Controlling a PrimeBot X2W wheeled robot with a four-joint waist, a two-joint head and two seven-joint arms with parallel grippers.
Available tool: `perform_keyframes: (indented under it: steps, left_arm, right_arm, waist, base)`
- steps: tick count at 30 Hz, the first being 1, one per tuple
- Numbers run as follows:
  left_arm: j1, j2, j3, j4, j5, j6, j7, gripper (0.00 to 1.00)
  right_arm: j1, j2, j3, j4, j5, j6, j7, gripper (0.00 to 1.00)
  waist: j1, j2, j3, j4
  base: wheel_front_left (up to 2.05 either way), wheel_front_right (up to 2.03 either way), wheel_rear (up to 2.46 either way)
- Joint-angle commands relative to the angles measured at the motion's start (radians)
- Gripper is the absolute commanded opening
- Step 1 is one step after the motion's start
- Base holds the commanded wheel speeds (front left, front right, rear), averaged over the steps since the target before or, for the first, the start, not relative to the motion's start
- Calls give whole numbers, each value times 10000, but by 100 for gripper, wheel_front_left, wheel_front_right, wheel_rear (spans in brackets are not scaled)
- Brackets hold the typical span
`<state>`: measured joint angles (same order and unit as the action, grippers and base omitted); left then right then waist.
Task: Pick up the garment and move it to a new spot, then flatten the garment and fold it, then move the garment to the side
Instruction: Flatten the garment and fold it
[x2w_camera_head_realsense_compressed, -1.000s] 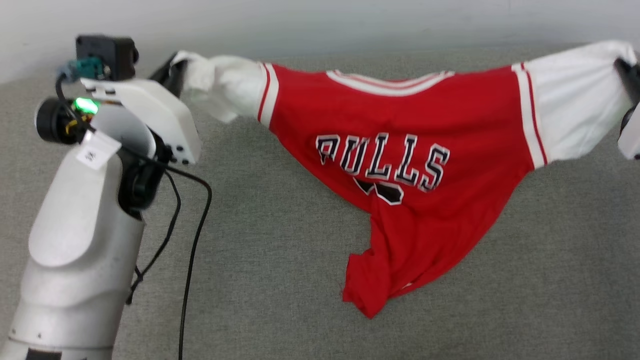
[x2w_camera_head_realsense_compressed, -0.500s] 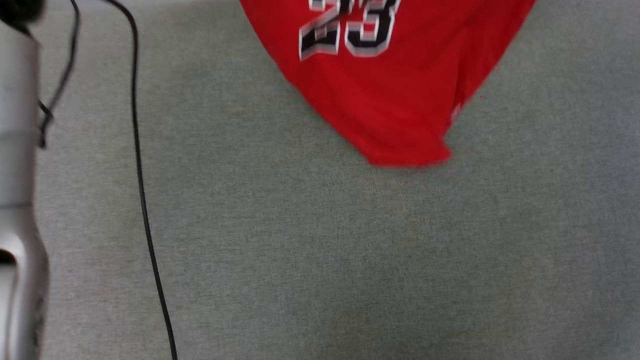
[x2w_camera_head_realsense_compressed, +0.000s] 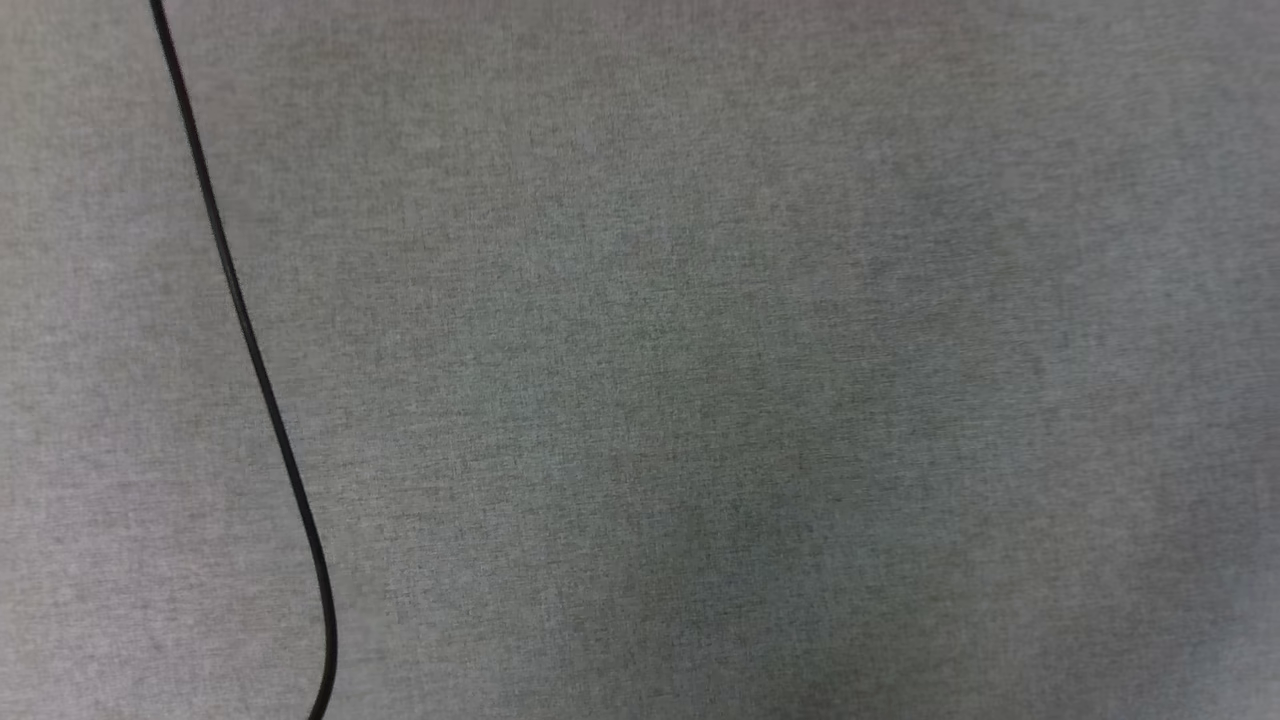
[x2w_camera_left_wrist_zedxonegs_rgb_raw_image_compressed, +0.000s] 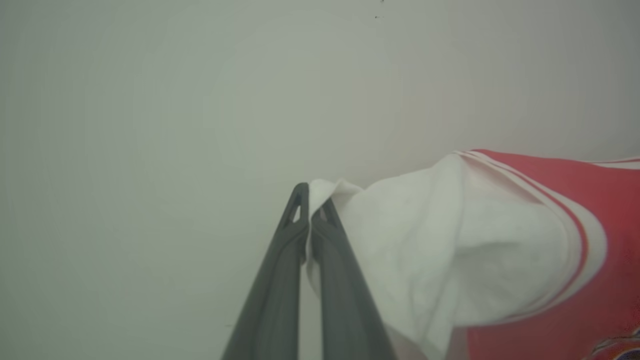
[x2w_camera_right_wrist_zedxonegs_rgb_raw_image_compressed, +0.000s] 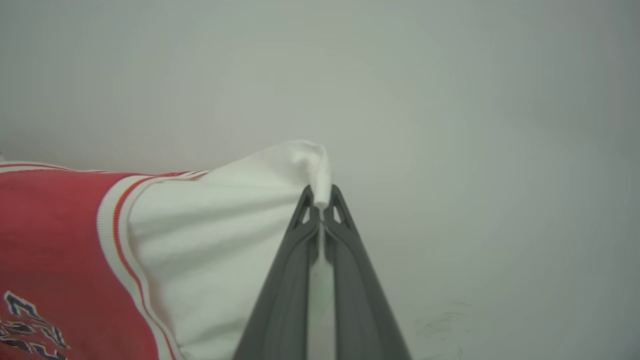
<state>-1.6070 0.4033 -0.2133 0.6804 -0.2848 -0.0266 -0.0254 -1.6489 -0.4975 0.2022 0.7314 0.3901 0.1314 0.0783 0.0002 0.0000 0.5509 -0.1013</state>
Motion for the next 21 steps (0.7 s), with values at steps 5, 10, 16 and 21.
perform_keyframes:
  steps: [5, 10, 16, 21]
  left_arm:
    - [472, -194, -20, 110, -192, 52, -58, 0]
    - [1107, -422, -9, 286, -468, 16, -106, 0]
    - [2561, -621, 159, 770, -1022, -154, -456, 0]
    - [4252, -777, 358, 1128, -1524, -363, -980, 0]
  right_arm:
    - [-76, 75, 656, 542, 436, -14, -225, 0]
    - [395, 168, 1240, 1111, 1124, -14, -444, 0]
    - [1888, 500, 1896, 1601, 2281, -14, -781, 0]
    - [3722, 569, 2500, 1450, 3125, -12, -1150, 0]
  waist:
    - [-2, 0, 577, 147]
    - [-2, 0, 831, 320]
    - [-2, 0, 525, 359]
    - [-2, 0, -37, 396]
  base:
    - [0, 0, 0]
    - [0, 0, 0]
    - [0, 0, 0]
    - [0, 0, 0]
